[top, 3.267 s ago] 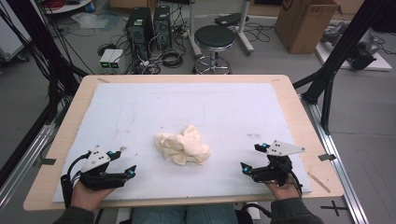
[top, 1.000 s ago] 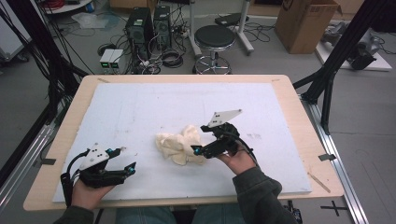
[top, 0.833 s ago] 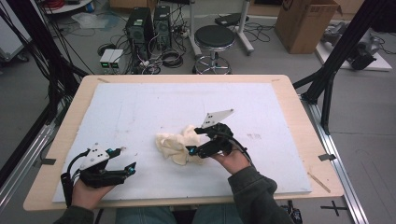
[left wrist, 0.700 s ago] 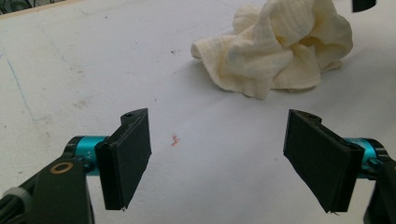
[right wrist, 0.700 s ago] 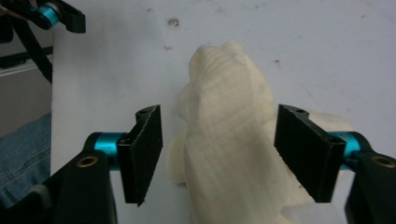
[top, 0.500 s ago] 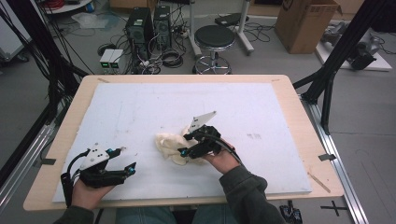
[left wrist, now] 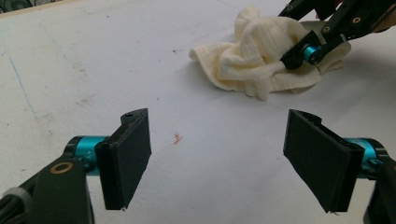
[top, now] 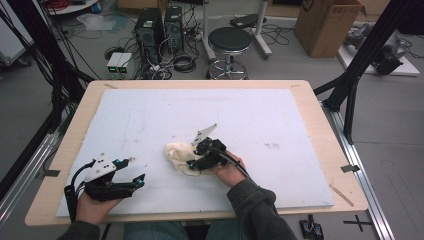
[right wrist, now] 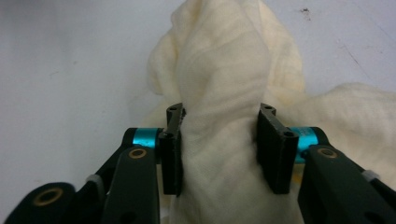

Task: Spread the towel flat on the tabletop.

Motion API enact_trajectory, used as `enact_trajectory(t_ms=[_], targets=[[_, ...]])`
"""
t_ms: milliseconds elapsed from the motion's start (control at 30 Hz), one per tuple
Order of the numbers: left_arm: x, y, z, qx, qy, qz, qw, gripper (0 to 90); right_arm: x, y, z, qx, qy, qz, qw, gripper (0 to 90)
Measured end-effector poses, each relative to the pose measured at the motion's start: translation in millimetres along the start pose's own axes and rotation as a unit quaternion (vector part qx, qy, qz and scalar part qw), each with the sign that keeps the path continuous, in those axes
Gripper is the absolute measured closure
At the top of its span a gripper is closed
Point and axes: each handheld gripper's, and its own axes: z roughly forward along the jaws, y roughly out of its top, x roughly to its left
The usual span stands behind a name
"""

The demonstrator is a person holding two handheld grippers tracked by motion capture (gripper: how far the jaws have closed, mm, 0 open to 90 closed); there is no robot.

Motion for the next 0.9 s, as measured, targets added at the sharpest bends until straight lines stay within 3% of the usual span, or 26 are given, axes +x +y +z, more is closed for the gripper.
enact_trajectory(t_ms=[333, 433, 633, 900], targets=[[-0.2, -0.2, 0.8, 0.000, 0.000, -0.001, 1.0000, 23.6, -4.0, -2.8, 4.3, 0.004, -0.011, 0.018, 0.9998, 74.8], [0.3, -0.3, 0.4, 0.001, 0.000, -0.001, 1.0000, 23.6, -6.8, -3.6, 1.5, -0.011, 0.000, 0.036, 0.9993, 77.4], [0.6, -0.4, 0.8, 0.001, 0.000, -0.002, 1.0000, 23.6, -9.2, -2.7, -9.6, -0.038, 0.005, 0.048, 0.9981, 78.1], [0.8, -0.4, 0.8, 0.001, -0.001, -0.002, 1.0000, 23.6, -16.2, -0.2, -26.0, -0.067, -0.005, 0.068, 0.9954, 78.2]])
